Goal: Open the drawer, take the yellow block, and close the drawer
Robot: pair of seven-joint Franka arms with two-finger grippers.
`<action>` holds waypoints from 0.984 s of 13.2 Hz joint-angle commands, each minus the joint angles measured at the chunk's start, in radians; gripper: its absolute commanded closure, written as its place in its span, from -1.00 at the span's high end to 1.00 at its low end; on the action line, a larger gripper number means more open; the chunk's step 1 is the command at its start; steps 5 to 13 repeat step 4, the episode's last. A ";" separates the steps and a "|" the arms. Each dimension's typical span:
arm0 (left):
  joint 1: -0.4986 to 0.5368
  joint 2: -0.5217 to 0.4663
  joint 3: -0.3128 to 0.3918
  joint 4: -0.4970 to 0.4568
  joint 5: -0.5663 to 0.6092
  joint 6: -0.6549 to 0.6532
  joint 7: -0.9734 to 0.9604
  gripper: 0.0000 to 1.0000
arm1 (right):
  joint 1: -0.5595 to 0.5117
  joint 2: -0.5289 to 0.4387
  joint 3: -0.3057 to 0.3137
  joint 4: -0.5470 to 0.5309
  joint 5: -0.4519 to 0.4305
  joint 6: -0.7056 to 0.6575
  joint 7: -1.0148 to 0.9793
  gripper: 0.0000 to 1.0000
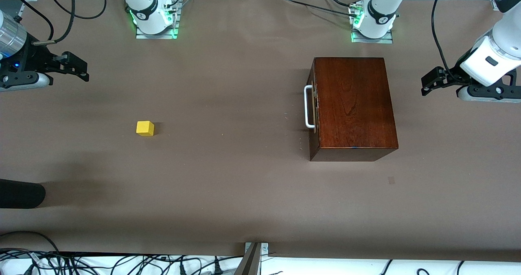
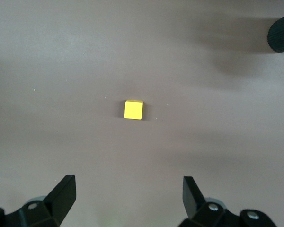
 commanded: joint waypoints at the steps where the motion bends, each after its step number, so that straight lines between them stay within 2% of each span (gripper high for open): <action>1: -0.011 0.018 0.000 0.036 0.024 -0.019 -0.011 1.00 | -0.003 0.006 0.003 0.025 -0.011 -0.022 0.001 1.00; 13: -0.008 0.018 0.002 0.038 0.022 -0.018 -0.008 1.00 | -0.003 0.008 0.003 0.025 -0.011 -0.022 0.001 1.00</action>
